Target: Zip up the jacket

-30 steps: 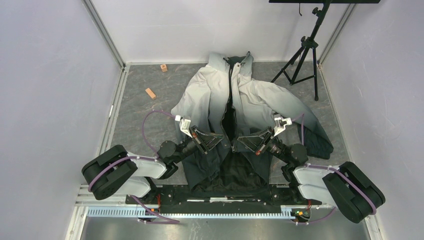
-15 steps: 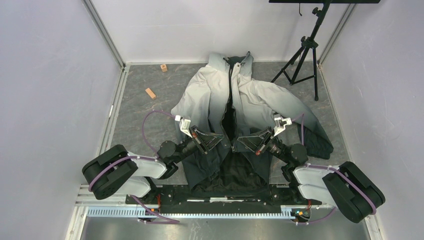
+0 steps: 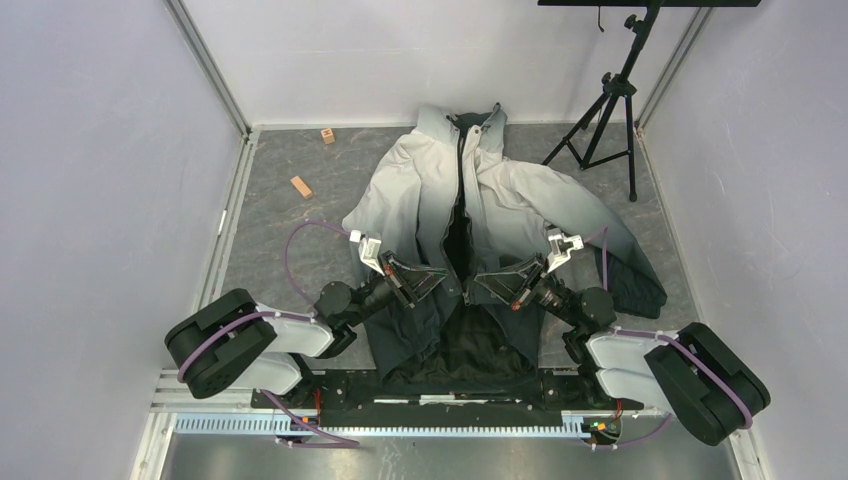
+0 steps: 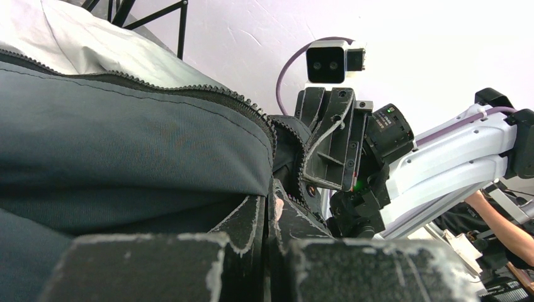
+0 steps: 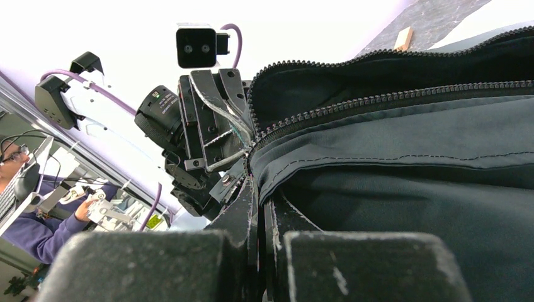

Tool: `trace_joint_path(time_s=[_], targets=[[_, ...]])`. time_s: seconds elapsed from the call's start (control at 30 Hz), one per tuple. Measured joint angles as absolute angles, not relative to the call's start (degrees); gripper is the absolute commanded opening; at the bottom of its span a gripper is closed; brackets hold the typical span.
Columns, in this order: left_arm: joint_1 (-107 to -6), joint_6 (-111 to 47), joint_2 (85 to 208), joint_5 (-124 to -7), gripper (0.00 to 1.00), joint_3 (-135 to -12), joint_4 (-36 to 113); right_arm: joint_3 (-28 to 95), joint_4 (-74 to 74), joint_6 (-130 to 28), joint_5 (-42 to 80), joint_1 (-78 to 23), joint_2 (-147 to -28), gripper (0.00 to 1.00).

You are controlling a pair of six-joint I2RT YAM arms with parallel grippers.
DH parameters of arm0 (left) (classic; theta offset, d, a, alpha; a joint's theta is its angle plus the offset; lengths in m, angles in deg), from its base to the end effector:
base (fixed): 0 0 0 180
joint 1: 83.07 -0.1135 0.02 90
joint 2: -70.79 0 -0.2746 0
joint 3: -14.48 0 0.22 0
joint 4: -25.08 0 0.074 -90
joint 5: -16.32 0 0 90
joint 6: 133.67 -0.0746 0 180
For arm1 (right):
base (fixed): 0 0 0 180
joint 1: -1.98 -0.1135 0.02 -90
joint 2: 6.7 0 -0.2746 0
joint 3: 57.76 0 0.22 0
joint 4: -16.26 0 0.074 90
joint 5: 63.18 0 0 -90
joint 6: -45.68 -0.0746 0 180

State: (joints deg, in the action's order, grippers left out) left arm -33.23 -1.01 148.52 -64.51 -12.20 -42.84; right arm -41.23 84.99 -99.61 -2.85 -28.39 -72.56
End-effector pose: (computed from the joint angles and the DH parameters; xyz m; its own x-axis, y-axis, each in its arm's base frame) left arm 0.1465 -0.1920 0.2536 -0.4403 -0.5156 -0.7351 0.7540 0.2322 -0.6145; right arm 0.1384 0.1239 0.2433 -0.5291 0.5178 -0.6723 -0.7151 0.1544 0.6817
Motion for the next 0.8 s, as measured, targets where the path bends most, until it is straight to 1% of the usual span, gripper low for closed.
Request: trace_joint_path(time_s=[0.8], targets=[[-33.2, -1.0, 148.5, -64.3, 0.02, -12.2, -42.8, -41.2, 85.0, -100.1, -2.6, -28.4, -72.0, 0.0]])
